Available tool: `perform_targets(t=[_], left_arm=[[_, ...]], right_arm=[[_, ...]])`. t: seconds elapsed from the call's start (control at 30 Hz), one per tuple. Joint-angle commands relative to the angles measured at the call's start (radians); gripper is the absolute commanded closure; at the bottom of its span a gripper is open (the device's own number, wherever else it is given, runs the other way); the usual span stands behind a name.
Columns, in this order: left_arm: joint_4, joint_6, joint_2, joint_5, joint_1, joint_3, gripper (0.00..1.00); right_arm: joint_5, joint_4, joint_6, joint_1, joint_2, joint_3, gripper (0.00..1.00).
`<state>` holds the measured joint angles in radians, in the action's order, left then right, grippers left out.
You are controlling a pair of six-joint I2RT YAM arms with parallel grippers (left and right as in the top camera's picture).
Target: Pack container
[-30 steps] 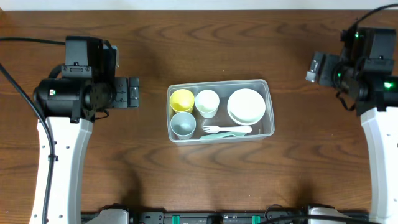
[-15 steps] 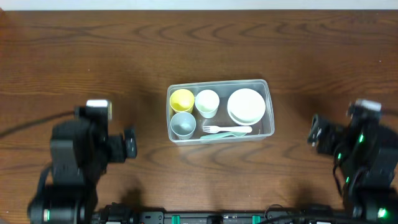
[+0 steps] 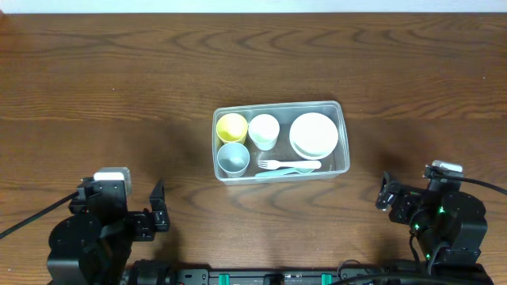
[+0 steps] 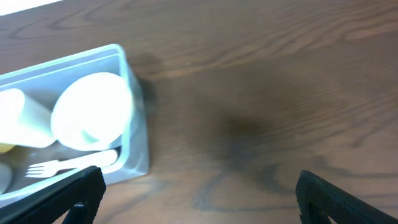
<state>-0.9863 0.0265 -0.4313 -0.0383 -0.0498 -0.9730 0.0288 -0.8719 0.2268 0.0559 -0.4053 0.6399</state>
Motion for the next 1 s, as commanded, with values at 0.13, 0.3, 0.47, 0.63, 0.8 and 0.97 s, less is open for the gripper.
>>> perform_targets(t=[0.13, 0.3, 0.47, 0.63, 0.8, 0.97], left_arm=[[0.001, -0.005, -0.005, 0.001, -0.002, 0.007, 0.02], [0.001, -0.005, -0.005, 0.001, -0.002, 0.007, 0.02], [0.001, -0.005, -0.005, 0.001, -0.002, 0.007, 0.02], [0.001, -0.005, -0.005, 0.001, -0.002, 0.007, 0.02], [0.001, -0.005, -0.005, 0.001, -0.002, 0.007, 0.02], [0.001, -0.005, -0.005, 0.001, -0.002, 0.007, 0.02]], right_arm=[[0.05, -0.014, 0.016, 0.002, 0.005, -0.006, 0.01], [0.05, -0.031, 0.016, 0.002, 0.005, -0.006, 0.01], [0.05, -0.064, 0.016, 0.002, 0.005, -0.006, 0.01], [0.05, -0.068, 0.016, 0.002, 0.005, -0.006, 0.01], [0.034, -0.042, -0.042, 0.002, 0.024, -0.008, 0.01], [0.036, 0.106, -0.204, -0.034, 0.145, -0.076, 0.01]])
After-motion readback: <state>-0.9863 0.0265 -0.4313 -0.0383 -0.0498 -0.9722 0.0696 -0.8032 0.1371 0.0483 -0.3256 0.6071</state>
